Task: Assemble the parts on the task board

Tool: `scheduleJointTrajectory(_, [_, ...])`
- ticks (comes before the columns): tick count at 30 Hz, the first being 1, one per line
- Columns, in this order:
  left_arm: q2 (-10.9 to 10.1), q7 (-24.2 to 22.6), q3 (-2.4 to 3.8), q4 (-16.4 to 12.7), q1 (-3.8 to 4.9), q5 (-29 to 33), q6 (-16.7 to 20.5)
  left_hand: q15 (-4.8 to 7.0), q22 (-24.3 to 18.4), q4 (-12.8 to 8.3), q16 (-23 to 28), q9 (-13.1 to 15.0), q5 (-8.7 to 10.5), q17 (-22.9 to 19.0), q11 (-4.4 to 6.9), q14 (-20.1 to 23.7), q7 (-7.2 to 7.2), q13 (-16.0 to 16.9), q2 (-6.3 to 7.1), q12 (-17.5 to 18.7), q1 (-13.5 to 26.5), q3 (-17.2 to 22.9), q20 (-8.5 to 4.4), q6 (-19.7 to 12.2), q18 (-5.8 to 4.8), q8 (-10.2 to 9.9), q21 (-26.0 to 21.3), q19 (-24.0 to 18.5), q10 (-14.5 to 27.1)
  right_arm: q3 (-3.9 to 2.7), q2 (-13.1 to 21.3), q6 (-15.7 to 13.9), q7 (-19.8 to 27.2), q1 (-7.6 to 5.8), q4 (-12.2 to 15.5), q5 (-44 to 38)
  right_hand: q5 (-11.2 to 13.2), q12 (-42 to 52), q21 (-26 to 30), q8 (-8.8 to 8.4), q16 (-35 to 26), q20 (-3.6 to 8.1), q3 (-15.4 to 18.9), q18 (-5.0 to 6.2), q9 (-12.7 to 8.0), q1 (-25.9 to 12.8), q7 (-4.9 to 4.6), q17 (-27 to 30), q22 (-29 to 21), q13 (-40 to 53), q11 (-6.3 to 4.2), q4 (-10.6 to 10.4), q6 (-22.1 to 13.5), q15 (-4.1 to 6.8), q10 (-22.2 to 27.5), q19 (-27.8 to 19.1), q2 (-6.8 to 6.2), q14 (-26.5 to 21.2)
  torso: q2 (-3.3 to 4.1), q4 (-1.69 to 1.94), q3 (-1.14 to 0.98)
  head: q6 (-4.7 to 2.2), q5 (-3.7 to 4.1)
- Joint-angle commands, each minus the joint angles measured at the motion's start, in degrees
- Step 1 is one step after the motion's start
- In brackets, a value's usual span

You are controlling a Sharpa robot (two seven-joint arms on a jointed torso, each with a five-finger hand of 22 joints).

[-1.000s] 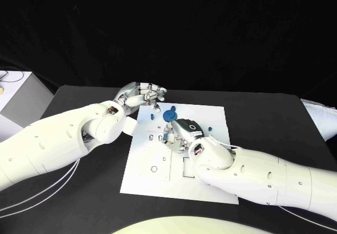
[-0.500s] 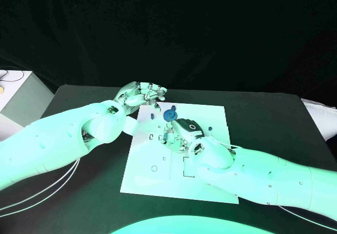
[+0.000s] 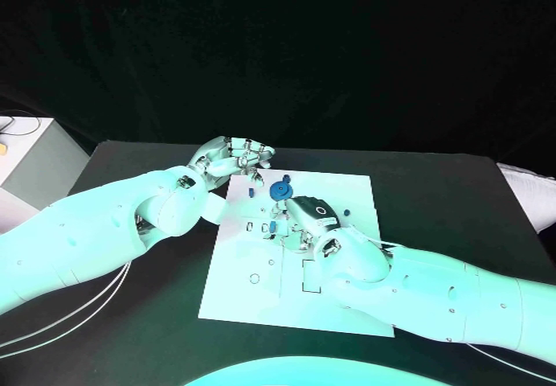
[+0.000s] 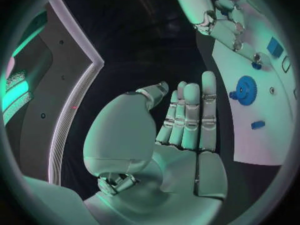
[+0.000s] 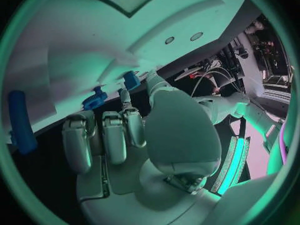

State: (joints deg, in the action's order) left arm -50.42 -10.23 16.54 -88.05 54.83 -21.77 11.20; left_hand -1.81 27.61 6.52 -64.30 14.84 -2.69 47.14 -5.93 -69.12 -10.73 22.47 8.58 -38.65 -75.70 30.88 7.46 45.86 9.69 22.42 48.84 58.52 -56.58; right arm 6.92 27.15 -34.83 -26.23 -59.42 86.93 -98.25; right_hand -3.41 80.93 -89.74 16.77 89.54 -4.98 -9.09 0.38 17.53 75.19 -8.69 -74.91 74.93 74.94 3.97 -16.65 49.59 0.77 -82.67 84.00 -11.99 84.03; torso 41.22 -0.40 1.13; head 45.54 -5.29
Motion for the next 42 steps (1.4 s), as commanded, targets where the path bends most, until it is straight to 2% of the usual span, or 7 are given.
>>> scheduleJointTrajectory(1, [0.15, 5.3, 0.02, 0.37, 0.01, -6.11, -2.36, -0.01, 1.18, 1.0, -7.29, 0.98, -0.07, 9.18, 0.12, -4.62, 0.01, 4.1, 0.29, -6.79, 1.74, -1.3, -0.26, -0.24, 0.78, 1.89, 2.38, 1.4, 0.94, -0.28, 0.97, -4.2, 2.9, -0.07, 1.24, 1.36, 0.23, -0.23, 0.16, -1.28, -0.22, -0.73, 2.26, -0.28, -0.61, 0.85, -0.62, -13.78, 14.78, 7.72, 0.51, -0.17, -1.71, -0.81, 0.4, 5.82, 0.13, 5.64, -0.46, -0.07, -0.14, -0.24, 0.05])
scheduleJointTrajectory(5, [0.16, 10.33, 0.02, 0.63, 0.01, -10.72, -3.63, 0.41, 2.57, 4.2, -12.21, 3.38, -0.14, 15.48, 0.9, -7.79, 0.56, 10.13, 0.39, -17.36, 4.74, -2.97, -0.59, -1.06, 0.92, 6.3, 4.99, 2.13, 1.24, -0.68, 2.77, -6.61, 8.71, -0.92, 2.66, 7.6, -0.27, -0.3, 0.89, -1.58, -0.41, -0.91, 2.49, -0.09, -0.77, 1.44, -0.79, -13.43, 14.29, 7.63, 0.66, -0.13, -1.78, -0.99, 0.49, 5.53, 0.79, 5.55, -1.11, -0.15, -0.23, -0.57, 0.04])
scheduleJointTrajectory(11, [-0.14, 19.01, 0.04, 1.04, 0.07, -17.13, -5.42, 1.79, 12.14, 6.56, -17.22, 7.87, -0.09, 23.74, 2.12, -12.69, 2.45, 19.17, -0.26, -26.89, 4.92, -2.81, -1.75, -1.47, -0.49, 13.8, 12.88, 6.91, -2.8, -1.02, 7.32, -6.21, 20.72, -3.73, 4.78, 23.18, -6.49, -1.01, 3.78, -0.34, -1.0, -0.72, -0.07, 0.63, -0.51, 6.21, -0.26, -12.39, 12.38, 7.01, 0.21, 0.75, 0.53, -0.62, 1.34, 4.36, 2.43, 5.25, -2.13, -0.42, -0.5, -0.72, -0.61])
scheduleJointTrajectory(20, [0.03, 30.34, 0.09, 1.14, 0.36, -28.33, -11.55, 3.3, 18.45, 9.79, -19.38, 13.22, -0.11, 28.08, 3.88, -15.07, 4.5, 25.89, -0.41, -31.77, 6.33, -2.76, -3.07, -1.14, -1.44, 21.1, 17.68, 9.59, -7.53, -1.45, 14.45, -8.33, 28.4, -7.68, 7.34, 35.76, -10.18, -1.27, 4.78, 0.97, -1.3, -0.42, -1.61, 0.86, -0.19, 6.71, 0.15, -11.93, 11.75, 6.72, -0.19, 0.42, 1.98, -0.28, 1.62, 3.99, 2.3, 5.12, -3.08, -0.82, -1.17, -0.29, -1.2])
scheduleJointTrajectory(29, [2.12, 40.22, -0.1, 1.46, 1.68, -38.54, -18.24, 4.52, 20.61, 10.24, -19.67, 19.52, -0.1, 29.05, 5.26, -15.64, 6.08, 26.55, 0.42, -32.23, 9.53, -3.5, -4.14, -1.5, -1.78, 27.61, 19.29, 10.28, -8.35, -1.62, 17.78, -5.84, 30.85, -12.97, 2.66, 50.63, -11.97, -0.93, 5.65, 1.26, -1.34, -0.23, -2.58, 1.05, -0.12, 6.58, 0.18, -11.91, 11.21, 6.93, -0.27, 0.44, 1.62, -0.15, 1.35, 3.68, 1.66, 5.12, -3.13, -0.76, -1.97, 0.9, -1.88])
scheduleJointTrajectory(37, [4.71, 44.48, -3.91, 3.28, 5.47, -41.07, -22.64, 3.86, 20.17, 10.33, -19.19, 20.23, -0.09, 28.35, 4.42, -15.22, 5.13, 23.33, 0.73, -30.22, 14.45, -5.76, -3.76, -3.76, -1.75, 26.27, 19.04, 9.68, -5.62, -1.63, 17.73, -3.47, 30.5, -14.67, -1.81, 53.51, -12.22, -1.46, 6.5, 0.57, -1.46, -0.38, -2.89, 1.23, -0.39, 6.02, -0.21, -11.74, 10.69, 6.49, 0.06, 0.39, -0.02, -0.38, 1.92, 3.37, 1.22, 5.07, -2.93, -0.76, -2.23, 1.8, -1.97])
scheduleJointTrajectory(42, [5.88, 45.93, -5.09, 4.0, 6.51, -42.38, -24.28, 3.72, 20.31, 10.34, -19.32, 20.43, -0.09, 28.67, 4.27, -15.31, 4.99, 22.18, 0.76, -29.51, 15.84, -6.92, -3.59, -4.05, -1.75, 25.86, 19.13, 9.67, -4.69, -1.63, 17.77, -3.0, 30.29, -15.04, -2.83, 53.87, -12.23, -1.52, 6.74, 0.46, -1.51, -0.41, -2.96, 1.28, -0.44, 5.96, -0.27, -11.66, 10.54, 6.44, 0.12, 0.4, -0.25, -0.43, 1.99, 3.28, 1.21, 5.05, -2.88, -0.69, -2.12, 1.88, -1.56])
